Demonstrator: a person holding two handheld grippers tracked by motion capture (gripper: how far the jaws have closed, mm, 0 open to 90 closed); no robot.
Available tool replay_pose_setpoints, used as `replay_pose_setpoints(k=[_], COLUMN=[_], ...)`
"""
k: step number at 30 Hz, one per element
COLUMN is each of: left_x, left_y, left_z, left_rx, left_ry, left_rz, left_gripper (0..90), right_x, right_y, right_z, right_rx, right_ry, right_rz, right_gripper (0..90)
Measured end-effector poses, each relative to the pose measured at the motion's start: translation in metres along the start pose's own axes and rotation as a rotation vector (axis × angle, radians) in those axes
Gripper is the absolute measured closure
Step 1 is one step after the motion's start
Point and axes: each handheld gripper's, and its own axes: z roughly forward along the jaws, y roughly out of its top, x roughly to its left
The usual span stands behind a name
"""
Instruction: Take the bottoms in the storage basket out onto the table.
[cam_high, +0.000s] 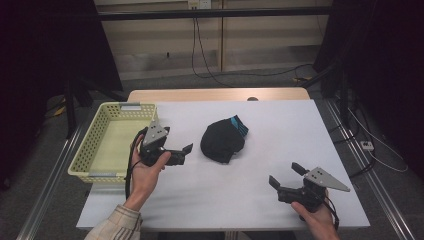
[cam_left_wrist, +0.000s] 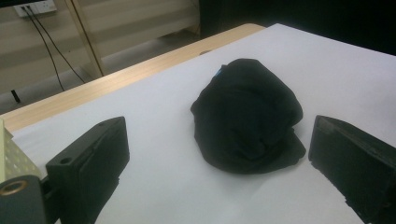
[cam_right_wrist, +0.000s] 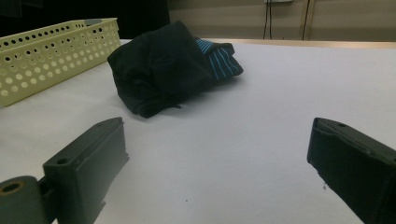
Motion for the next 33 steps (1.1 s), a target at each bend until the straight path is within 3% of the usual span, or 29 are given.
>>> replay_pose_setpoints(k=[4, 12, 21, 26, 30, 33], left_x=[0.002, 0.0, -0.001, -0.004, -0.009, -0.01], left_y=[-0.006, -0.014, -0.024, -0.029, -0.032, -0.036], left_z=[-0.004, -0.014, -0.026, -0.032, -0.036, -0.04], left_rx=[0.004, 0.0, -0.005, -0.004, -0.001, 0.005], left_ry=[-0.012, 0.009, 0.014, -0.026, 0.012, 0.015], left_rz=[-0.027, 0.0, -0.003, -0.051, -0.007, -0.007], left_gripper=[5.1, 5.2, 5.2, 5.2, 5.2, 5.1], right_x=[0.0, 0.0, 0.0, 0.001, 0.001, 0.001], right_y=[0.0, 0.0, 0.0, 0.0, 0.0, 0.0], right_z=[0.0, 0.0, 0.001, 0.001, 0.001, 0.001], right_rx=[0.0, -0.001, 0.0, 0.001, 0.0, 0.0], right_ry=[-0.001, 0.0, 0.0, 0.001, 0.001, 0.002], right_rz=[0.001, 0.003, 0.005, 0.0, 0.002, 0.003], right_gripper=[4.6, 4.6, 4.6, 4.6, 4.6, 4.6])
